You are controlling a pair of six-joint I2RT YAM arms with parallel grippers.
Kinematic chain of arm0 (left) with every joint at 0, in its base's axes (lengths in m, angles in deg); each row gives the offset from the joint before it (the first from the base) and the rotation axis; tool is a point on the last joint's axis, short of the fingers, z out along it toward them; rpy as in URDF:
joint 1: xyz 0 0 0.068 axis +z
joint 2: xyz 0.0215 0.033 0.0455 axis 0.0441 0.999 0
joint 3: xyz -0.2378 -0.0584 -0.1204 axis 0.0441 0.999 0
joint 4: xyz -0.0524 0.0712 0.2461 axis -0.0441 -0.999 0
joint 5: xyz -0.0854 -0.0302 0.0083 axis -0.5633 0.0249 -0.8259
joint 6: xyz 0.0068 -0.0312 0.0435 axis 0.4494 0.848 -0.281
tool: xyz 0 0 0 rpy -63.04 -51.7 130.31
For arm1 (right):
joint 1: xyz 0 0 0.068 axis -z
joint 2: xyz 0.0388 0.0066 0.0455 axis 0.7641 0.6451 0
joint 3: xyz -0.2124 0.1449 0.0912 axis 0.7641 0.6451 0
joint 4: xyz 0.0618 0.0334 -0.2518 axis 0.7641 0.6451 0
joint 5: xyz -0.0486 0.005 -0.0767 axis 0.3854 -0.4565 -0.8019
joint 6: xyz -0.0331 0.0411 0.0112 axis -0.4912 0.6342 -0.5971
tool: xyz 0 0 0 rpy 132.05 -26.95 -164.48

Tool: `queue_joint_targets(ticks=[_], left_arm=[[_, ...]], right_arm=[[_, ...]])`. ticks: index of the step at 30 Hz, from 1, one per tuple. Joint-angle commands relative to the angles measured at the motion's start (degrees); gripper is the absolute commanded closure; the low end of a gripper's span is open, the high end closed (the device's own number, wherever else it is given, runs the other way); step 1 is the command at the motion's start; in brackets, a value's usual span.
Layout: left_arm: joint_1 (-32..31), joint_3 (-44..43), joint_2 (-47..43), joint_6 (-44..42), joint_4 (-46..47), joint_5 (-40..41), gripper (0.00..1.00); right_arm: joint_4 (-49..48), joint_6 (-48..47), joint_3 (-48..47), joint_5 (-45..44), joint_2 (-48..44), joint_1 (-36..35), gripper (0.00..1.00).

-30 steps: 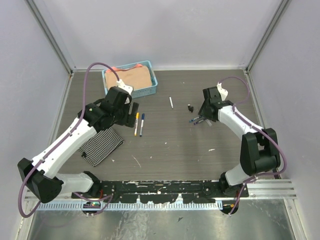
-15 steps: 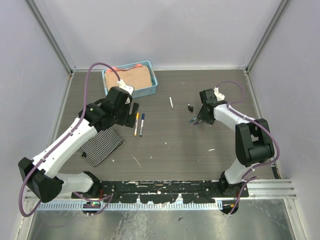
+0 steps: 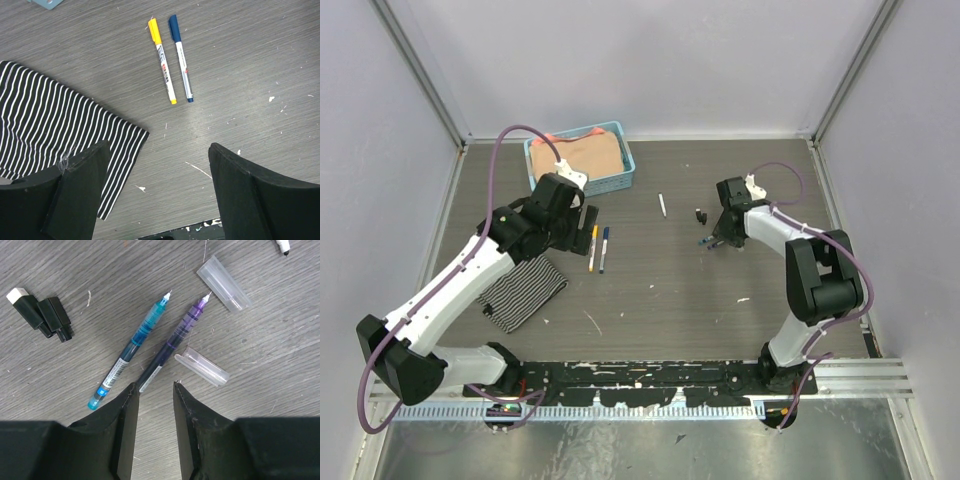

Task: Insert the pens into the pen caps
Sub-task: Move the pen to the center of the board.

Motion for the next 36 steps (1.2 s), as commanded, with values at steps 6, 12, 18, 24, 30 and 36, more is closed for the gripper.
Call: queue_joint_targets(ticks=[6,12,18,24,30,36], left_arm=[[0.19,0.71,-0.73,-0.68,0.84,0.22,0.14],[0.17,0.58,-0.32,-0.87,0.82,-0.57,0.14],[0.16,0.48,-0.19,-1.01,0.88,-1.16,0.14],[0.16,0.6,-0.26,-1.06,0.84,-1.12,0.14],[0.16,0.65,-0.44,-1.17,0.84,-1.25,0.14],[0.17,0.69,-0.66,-1.23,1.0,-1.34,0.14]], right_arm=[[-1.64,0.19,-2.49,-0.37,0.86,0.18,0.65],[-1.83,-0.15,-2.53,-0.39,1.67,0.25,0.67],[-2.23,-0.16,-2.41,-0.14,2.32,0.18,0.69],[-2.35,-0.34,-2.21,0.06,3.03,0.23,0.69],[-2.48,-0.32,-1.49,-0.12,2.99,0.18,0.73],[-2.69,0.8,1.33,-0.21,0.19,0.2,0.79]])
